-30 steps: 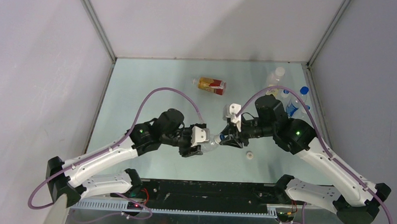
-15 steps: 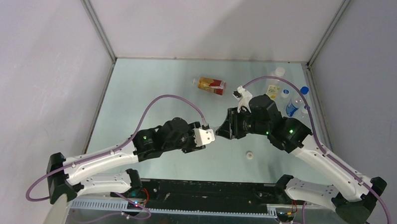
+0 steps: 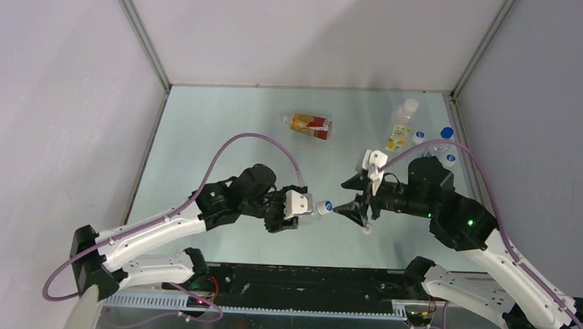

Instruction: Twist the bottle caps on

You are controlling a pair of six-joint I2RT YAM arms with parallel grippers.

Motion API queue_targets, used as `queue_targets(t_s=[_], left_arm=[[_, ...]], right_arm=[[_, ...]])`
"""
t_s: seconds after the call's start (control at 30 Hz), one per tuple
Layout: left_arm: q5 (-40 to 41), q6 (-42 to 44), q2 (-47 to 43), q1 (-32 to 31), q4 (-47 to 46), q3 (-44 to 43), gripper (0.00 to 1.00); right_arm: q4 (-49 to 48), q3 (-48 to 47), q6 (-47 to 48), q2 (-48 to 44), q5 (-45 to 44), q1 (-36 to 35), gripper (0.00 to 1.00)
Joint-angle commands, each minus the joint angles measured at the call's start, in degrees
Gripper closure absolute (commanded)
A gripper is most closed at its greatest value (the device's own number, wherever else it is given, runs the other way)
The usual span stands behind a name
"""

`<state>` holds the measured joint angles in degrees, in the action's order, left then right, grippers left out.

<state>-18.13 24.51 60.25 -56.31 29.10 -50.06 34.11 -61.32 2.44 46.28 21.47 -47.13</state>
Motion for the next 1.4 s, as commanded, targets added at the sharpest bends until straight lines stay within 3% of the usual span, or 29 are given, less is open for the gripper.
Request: queue_targets(t_s=[0.0,0.17,0.57,0.67,0.8,0.93,0.97,1.0,1.1,1.17,1.2,1.27,1.37], left_arm=[[-8.8,2.1,0.5,0.3,1.9,-3.4,0.83],[-10.2,2.4,0.9,0.3,2.0,-4.3,0.83],[-10.9,2.1,1.2,0.3,1.8,-5.0,0.83],[-11.0,2.2,1.3,0.3,1.8,-5.3,0.83],[-10.5,2.2,1.2,0.3,1.6,-5.5,0.83],[-6.9,1.3,0.4,0.1,-0.2,-4.8,0.83],[-3.9,1.0,-0.7,-0.2,-2.2,-4.3,0.83],[0.0,0.2,-1.2,-0.5,-3.5,-3.2,0.83],[11.1,0.0,-4.1,-3.4,-9.8,-1.0,0.82],[22.4,1.6,-5.5,-6.9,-13.6,0.8,0.82],[30.9,3.2,-5.9,-8.5,-15.5,2.4,0.82],[40.6,5.7,-6.6,-13.2,-22.1,4.6,0.82],[50.1,8.0,-5.5,-15.4,-25.4,6.1,0.83]], right_arm=[[4.3,0.4,21.3,-0.5,10.0,-0.2,0.36],[7.1,0.4,31.1,0.1,14.4,-0.2,0.36],[5.2,0.5,33.1,3.9,19.7,-1.0,0.43],[4.7,0.5,32.6,4.7,19.8,-1.1,0.48],[3.9,0.4,30.4,5.5,19.2,-1.1,0.63],[0.8,0.4,20.5,6.3,15.6,-1.1,0.96],[-0.7,0.5,13.7,6.5,12.2,-1.1,1.0],[-1.3,0.5,10.0,6.6,9.9,-1.0,1.0],[-3.6,0.5,-13.3,6.6,-3.3,0.0,1.0],[-3.4,0.4,-25.9,6.7,-8.6,1.0,1.0],[-3.0,0.4,-29.5,6.7,-12.2,1.3,1.0],[-3.2,0.8,-39.9,6.4,-15.2,1.5,1.0],[-5.9,2.8,-45.3,5.0,-16.0,2.3,1.0]])
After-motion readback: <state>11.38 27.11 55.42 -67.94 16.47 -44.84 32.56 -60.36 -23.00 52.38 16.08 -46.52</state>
